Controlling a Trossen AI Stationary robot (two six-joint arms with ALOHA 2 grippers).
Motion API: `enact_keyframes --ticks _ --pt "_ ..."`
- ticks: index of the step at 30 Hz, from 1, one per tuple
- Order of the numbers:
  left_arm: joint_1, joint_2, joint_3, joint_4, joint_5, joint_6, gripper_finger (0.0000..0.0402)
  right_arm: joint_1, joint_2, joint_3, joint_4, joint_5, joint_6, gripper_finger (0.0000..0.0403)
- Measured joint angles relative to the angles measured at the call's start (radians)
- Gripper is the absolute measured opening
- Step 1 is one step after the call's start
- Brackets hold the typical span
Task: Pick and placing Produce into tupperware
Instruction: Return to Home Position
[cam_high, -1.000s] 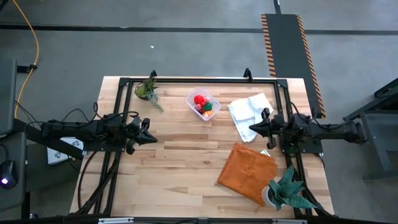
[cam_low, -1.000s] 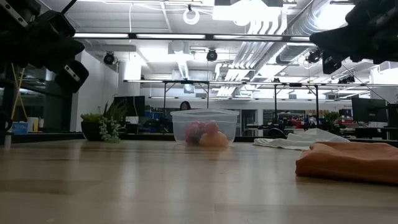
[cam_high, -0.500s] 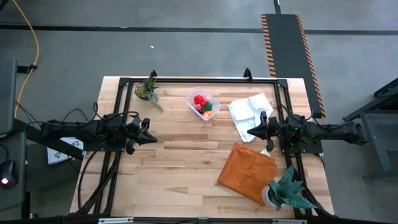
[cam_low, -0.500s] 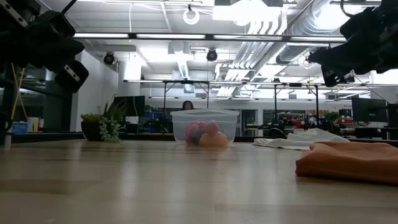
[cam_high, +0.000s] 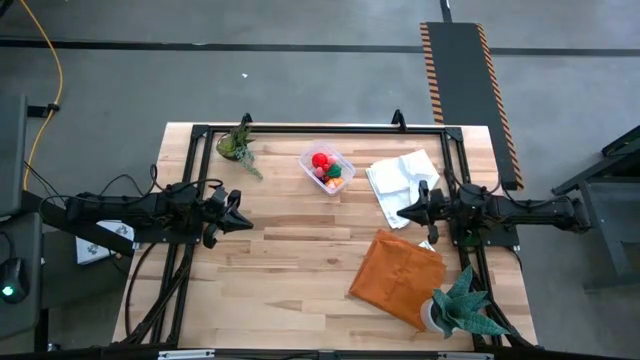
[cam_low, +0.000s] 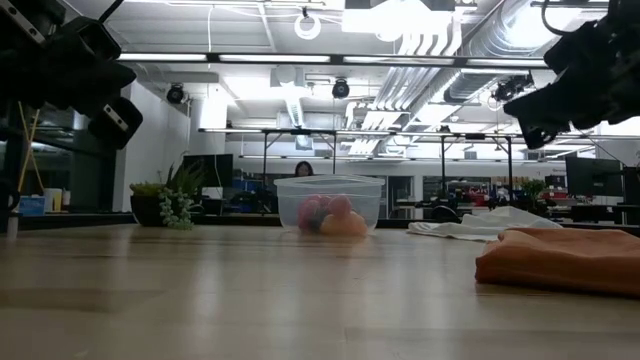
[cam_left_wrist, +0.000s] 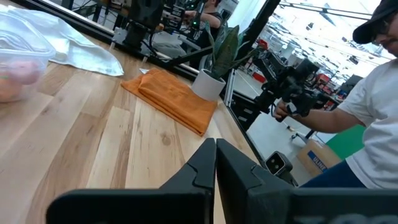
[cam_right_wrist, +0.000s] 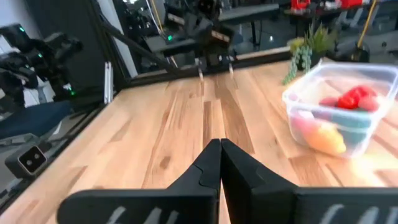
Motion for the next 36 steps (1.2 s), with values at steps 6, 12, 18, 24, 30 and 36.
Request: enact_keyframes --ticks 6,12,18,24,30,36 --pt "0.0 0.0 0.0 0.0 0.0 0.0 0.0001 0.0 0.0 0.0 -0.017 0.013 0.021 0.0" --pt "0.0 0.0 0.0 0.0 0.0 0.0 0.0003 0.0 0.0 0.0 -0.017 0.021 0.067 0.0" --pt "0.0 0.0 0.0 0.0 0.0 0.0 0.0001 0.0 0.0 0.0 -0.017 0.021 0.067 0.0" --pt "0.0 0.0 0.0 0.0 0.0 0.0 0.0003 0.0 0.0 -0.001 -0.017 0.021 0.066 0.0" --pt "0.0 0.0 0.0 0.0 0.0 0.0 0.0001 0.0 0.0 -0.001 -0.017 0.021 0.066 0.0" --pt "0.0 0.0 0.0 0.0 0.0 0.0 0.0002 0.0 0.0 -0.001 -0.017 0.021 0.066 0.0"
